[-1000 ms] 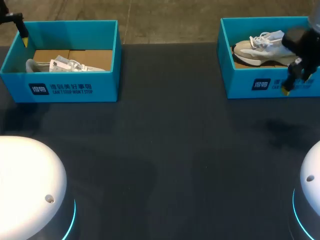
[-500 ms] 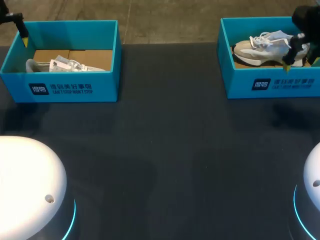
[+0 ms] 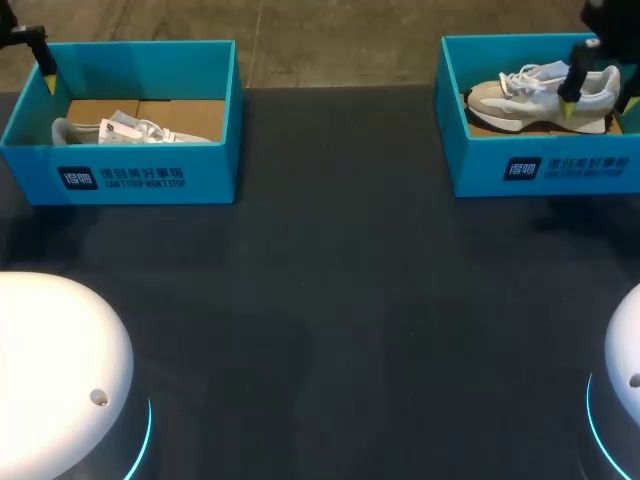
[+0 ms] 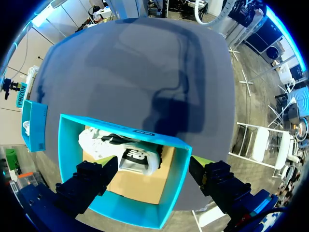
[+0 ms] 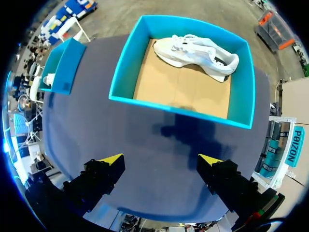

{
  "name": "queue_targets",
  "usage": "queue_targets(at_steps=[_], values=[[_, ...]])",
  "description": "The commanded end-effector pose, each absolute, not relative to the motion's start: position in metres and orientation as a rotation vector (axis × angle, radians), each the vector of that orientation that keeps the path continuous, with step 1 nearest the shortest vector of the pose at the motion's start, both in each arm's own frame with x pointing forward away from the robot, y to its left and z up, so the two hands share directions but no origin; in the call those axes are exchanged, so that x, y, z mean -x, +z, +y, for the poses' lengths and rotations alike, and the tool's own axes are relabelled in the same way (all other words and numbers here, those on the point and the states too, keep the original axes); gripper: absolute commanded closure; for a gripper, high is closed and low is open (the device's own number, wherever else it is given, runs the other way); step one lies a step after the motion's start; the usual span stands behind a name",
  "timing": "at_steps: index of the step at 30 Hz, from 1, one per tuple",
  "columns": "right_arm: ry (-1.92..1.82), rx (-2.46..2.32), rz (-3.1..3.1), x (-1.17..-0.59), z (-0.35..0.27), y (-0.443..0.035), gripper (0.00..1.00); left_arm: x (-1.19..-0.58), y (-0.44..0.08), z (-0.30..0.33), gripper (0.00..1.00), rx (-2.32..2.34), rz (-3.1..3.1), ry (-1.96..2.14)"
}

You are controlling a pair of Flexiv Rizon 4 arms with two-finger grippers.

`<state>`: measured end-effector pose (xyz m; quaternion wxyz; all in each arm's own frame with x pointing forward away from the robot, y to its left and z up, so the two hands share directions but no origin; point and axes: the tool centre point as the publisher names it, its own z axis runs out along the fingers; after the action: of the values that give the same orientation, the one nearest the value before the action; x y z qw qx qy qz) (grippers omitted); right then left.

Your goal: Take the shoe out of the shoebox, open the shoe tongue, remove and reinsert the insole, then place the shoe into the shoebox

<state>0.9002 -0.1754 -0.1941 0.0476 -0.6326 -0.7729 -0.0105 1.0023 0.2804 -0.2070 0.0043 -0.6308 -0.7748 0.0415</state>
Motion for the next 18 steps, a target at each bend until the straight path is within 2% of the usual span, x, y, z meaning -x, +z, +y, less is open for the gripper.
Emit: queue_targets(at_steps=[1, 4, 9, 18], values=[[-0.010, 1.923, -2.349, -0.903, -0.175, -0.194, 0.00, -1.001, -0.207, 0.280, 0.00, 1.977, -2.427, 0.124], [-0.010, 1.923, -2.349, -0.903, -0.175, -0.194, 0.00, -1.001, -0.207, 0.280, 0.00, 1.977, -2.427, 0.124], [-0.179, 2.082, -2.468, -0.943, -0.187, -0.180, 0.00, -1.001, -0.207, 0.280, 0.00, 1.977, -2.427, 0.124], [-0.132, 2.116, -2.619, -1.002, -0.208, -0.183, 0.00, -1.001, -0.207, 0.280, 0.00, 1.977, -2.427, 0.124]])
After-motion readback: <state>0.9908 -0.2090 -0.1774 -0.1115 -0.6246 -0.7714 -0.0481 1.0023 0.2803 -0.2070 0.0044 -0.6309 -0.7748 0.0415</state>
